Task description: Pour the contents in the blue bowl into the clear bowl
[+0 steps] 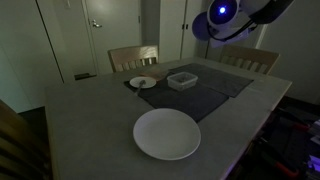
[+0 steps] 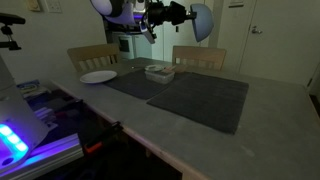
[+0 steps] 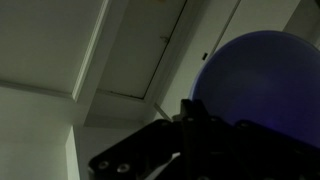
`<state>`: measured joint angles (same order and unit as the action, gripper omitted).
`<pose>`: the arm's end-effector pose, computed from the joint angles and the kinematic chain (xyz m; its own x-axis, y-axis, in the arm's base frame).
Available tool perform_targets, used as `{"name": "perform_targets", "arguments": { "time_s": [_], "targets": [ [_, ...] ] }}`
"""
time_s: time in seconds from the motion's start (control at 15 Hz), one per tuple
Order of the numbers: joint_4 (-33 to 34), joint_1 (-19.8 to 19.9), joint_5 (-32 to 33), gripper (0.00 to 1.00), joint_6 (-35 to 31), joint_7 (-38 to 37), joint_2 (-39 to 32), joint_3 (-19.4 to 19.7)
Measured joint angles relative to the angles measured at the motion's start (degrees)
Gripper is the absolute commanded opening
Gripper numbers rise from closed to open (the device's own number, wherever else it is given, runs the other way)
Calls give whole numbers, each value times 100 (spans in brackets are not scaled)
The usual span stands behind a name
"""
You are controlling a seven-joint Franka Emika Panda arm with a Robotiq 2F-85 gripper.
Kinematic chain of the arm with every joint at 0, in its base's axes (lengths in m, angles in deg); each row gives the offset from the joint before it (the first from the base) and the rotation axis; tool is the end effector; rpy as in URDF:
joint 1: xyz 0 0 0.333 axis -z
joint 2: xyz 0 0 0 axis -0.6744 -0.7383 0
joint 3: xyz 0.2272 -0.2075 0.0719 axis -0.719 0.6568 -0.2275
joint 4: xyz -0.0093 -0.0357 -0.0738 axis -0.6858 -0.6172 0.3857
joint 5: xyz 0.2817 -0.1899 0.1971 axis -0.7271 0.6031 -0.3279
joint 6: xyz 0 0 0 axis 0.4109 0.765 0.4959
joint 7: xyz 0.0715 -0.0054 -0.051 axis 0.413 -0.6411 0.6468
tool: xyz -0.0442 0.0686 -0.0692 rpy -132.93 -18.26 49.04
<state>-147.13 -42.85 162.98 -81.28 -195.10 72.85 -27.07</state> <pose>0.4836 -0.0374 0.2958 0.4048 0.1309 0.9050 -0.7859 -0.4561 0.4175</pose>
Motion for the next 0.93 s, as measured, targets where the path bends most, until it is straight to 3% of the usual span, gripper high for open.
{"name": "perform_targets", "arguments": {
  "time_s": [0.4, 0.67, 0.93],
  "targets": [
    [241, 342, -28, 1, -1838, 1064, 353, 656],
    [358, 603, -40, 1, -3382, 1444, 324, 1044],
    [469, 848, -433, 1, -4421, 2086, 116, 1304]
  ]
}}
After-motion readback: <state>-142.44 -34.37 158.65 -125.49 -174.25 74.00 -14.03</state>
